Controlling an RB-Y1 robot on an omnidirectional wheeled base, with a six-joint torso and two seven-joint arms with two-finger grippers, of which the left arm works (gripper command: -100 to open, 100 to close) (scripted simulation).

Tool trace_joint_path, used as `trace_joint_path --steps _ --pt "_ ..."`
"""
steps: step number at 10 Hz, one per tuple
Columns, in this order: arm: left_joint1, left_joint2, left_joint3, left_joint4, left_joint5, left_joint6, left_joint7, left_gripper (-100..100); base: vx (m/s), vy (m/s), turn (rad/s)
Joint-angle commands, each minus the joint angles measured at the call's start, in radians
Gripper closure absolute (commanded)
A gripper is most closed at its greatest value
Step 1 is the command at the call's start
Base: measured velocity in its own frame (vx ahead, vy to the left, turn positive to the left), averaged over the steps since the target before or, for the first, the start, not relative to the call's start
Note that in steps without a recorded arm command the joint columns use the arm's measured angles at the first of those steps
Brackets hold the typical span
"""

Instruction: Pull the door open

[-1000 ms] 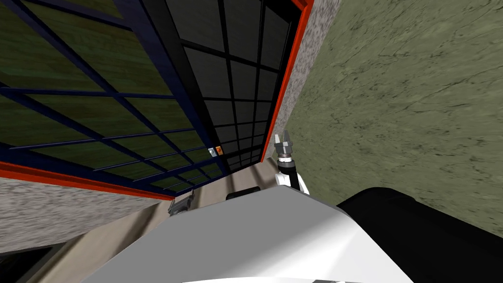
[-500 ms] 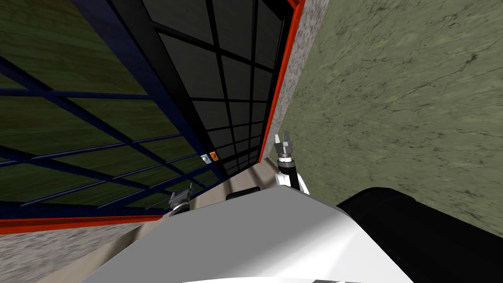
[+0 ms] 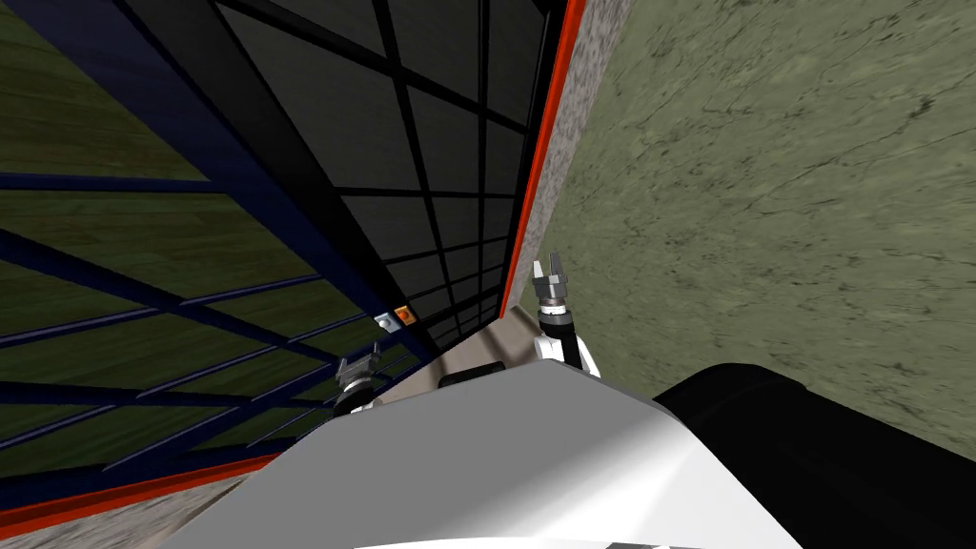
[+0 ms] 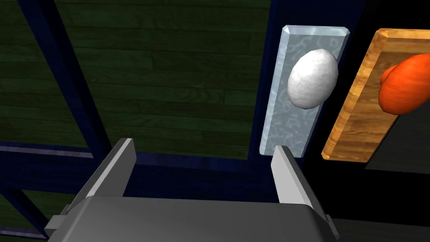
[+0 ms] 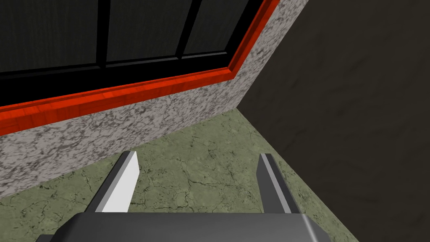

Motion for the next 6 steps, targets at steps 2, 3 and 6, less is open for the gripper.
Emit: trace_joint_path --steps 2,3,6 --pt "-0.047 -0.017 -0.008 -0.026 -0.005 0.001 -0.005 -100 0.230 0.004 -0.158" --pt "-0.047 -0.017 -0.008 -0.026 -0.005 0.001 -0.005 -100 0.142 -0.013 -0.009" --pt "-0.046 -0.016 -0.009 -0.017 -0.006 -0.009 0.002 100 0.023 -0.002 0.001"
